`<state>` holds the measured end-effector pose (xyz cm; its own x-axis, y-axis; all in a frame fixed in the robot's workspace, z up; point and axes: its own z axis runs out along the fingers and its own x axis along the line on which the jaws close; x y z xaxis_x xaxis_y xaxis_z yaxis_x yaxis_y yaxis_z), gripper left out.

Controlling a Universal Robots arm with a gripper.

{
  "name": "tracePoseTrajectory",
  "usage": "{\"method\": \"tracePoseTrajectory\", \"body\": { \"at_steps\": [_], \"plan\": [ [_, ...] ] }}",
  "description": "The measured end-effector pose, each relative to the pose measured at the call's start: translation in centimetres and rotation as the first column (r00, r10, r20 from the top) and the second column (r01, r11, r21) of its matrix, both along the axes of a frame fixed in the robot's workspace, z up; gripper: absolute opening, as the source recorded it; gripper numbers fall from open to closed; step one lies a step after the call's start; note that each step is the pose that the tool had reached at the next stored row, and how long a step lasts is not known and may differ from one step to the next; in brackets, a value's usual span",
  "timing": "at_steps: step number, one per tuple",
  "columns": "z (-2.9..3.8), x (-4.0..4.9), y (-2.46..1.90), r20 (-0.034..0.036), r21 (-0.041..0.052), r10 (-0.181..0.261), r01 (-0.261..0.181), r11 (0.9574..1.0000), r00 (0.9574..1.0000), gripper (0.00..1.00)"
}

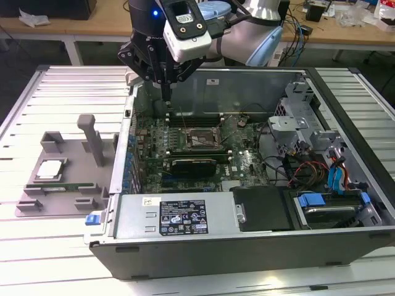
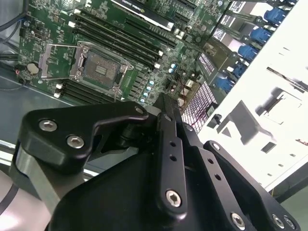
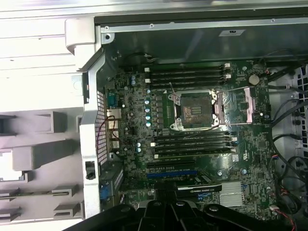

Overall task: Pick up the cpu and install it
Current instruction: 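Reach for the cpu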

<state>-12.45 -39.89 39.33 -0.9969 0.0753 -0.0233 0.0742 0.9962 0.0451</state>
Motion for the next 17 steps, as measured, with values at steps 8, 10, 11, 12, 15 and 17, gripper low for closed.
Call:
{"method": "tracePoseTrajectory", "body": {
  "at_steps": [8,10,11,12,15,17],
  "plan": [
    [0.00,-0.86,0.00,0.0000,0.0000,0.000,0.000,1.0000,1.0000,0.11],
    [0.00,-1.23,0.00,0.0000,0.0000,0.000,0.000,1.0000,1.0000,0.11],
    [0.00,-1.33,0.00,0.0000,0.0000,0.000,0.000,1.0000,1.0000,0.11],
    [0.00,-1.41,0.00,0.0000,0.0000,0.000,0.000,1.0000,1.0000,0.11],
    [0.00,-1.73,0.00,0.0000,0.0000,0.000,0.000,1.0000,1.0000,0.11],
    [0.00,-1.94,0.00,0.0001,0.0001,0.000,0.000,1.0000,1.0000,0.11]
  ]
}}
